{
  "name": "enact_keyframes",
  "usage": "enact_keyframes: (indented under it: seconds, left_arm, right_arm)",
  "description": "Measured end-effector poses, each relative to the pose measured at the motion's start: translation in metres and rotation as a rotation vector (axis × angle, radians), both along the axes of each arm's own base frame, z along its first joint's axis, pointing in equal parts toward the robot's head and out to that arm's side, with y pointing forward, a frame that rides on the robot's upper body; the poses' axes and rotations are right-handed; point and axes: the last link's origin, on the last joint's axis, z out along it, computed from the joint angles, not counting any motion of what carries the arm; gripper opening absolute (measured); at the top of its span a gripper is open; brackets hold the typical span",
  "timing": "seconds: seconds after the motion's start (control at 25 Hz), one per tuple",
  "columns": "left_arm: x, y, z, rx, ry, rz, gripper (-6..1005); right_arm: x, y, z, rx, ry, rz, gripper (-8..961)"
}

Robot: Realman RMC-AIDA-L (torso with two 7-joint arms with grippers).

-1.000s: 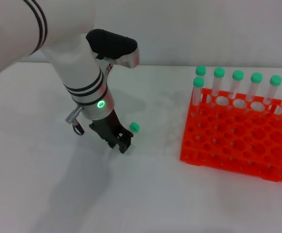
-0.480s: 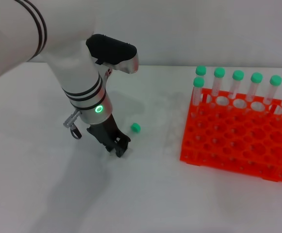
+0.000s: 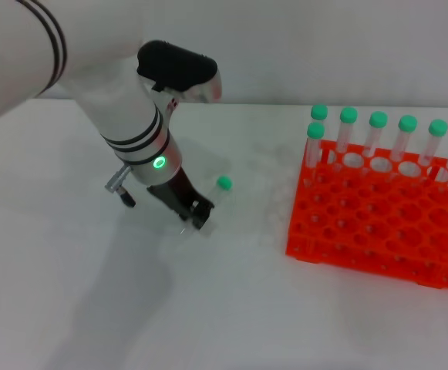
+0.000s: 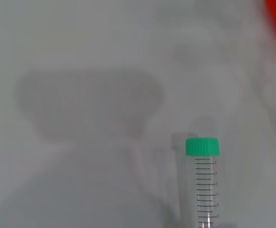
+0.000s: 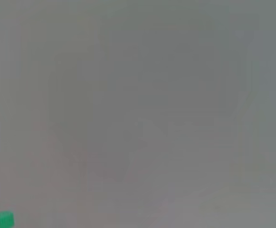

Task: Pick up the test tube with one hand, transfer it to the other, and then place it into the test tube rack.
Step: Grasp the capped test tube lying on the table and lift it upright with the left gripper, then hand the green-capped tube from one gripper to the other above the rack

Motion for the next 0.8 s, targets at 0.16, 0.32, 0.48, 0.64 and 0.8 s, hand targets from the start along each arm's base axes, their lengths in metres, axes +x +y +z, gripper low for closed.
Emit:
enact_keyframes:
  seconds: [0.16,0.32,0.48,0.64,0.8]
  left_arm:
    - [-0.003,0.013,0.007,0.086,-0.085,-0.032,191]
    - [-0.009,0.028,0.018,0.224,-0.236,-0.067,191]
    - [-0.023,0.038,0.032,0.400,-0.449,-0.111,193]
    - [-0.036,0.033,0.046,0.557,-0.677,-0.203,195]
    - [-0.038,0.012,0.054,0.696,-0.887,-0.411,197]
  right_arm:
    - [0.001,0.000,0.001,0.008,0.004,-0.003,859]
    - [0.001,0.000,0.002,0.010,0.002,-0.001,859]
    - [0.000,0.001,0.004,0.013,-0.003,0.002,859]
    - [0.001,0.001,0.008,0.025,-0.008,0.003,859]
    - [0.004,0.000,0.011,0.048,0.002,-0.011,860]
